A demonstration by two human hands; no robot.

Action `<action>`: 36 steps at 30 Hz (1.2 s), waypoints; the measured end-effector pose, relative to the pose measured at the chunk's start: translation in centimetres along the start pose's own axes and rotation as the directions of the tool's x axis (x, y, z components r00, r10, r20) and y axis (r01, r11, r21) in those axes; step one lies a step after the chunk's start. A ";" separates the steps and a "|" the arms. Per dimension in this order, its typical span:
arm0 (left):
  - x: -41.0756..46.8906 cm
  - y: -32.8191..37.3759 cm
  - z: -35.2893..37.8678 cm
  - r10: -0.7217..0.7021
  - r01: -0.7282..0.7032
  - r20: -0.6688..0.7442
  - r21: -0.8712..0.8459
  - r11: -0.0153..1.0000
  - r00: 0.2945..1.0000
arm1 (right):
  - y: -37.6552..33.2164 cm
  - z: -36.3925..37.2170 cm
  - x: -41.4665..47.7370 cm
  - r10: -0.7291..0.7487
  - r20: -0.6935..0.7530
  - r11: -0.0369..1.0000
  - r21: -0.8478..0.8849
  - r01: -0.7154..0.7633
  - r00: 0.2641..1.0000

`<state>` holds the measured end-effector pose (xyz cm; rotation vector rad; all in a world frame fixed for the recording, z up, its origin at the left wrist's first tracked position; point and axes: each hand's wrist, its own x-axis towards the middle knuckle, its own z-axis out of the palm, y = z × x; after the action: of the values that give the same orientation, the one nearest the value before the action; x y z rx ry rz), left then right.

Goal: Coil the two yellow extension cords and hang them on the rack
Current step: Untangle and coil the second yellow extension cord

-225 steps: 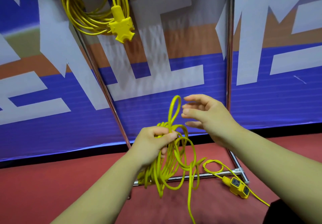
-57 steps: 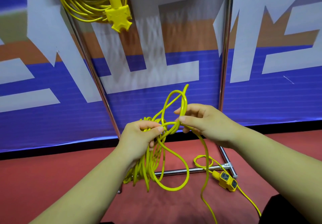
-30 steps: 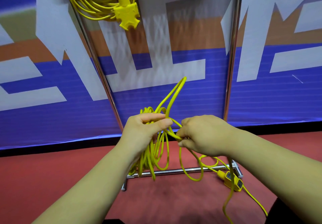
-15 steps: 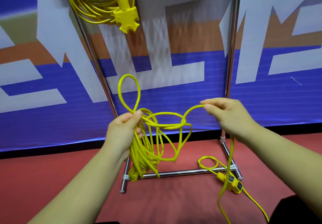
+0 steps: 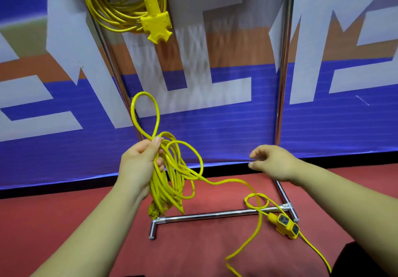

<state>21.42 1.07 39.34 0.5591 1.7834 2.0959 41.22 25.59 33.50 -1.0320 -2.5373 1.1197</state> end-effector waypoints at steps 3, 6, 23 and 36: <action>-0.6 0.2 0.7 -0.004 0.005 0.036 -0.016 1.000 0.999 | -3.2 2.3 -1.7 -0.173 0.101 0.976 0.150 0.157 0.980; -1.2 0.7 1.4 -0.006 0.009 0.069 -0.047 0.999 0.998 | -5.0 4.9 -2.8 -0.240 0.173 0.952 0.234 0.196 0.955; -1.5 0.6 2.6 0.003 0.004 0.060 -0.131 0.991 0.998 | -6.6 8.7 -2.8 -0.201 0.032 0.930 0.320 0.180 0.979; 0.4 0.0 -0.2 0.002 -0.013 -0.142 -0.079 0.997 0.990 | 0.3 4.2 1.6 0.213 -0.110 0.859 0.494 -0.132 0.971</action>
<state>20.92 1.11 39.32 0.4049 1.7642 2.2519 38.47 24.37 30.20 -1.1626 -1.9138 1.5449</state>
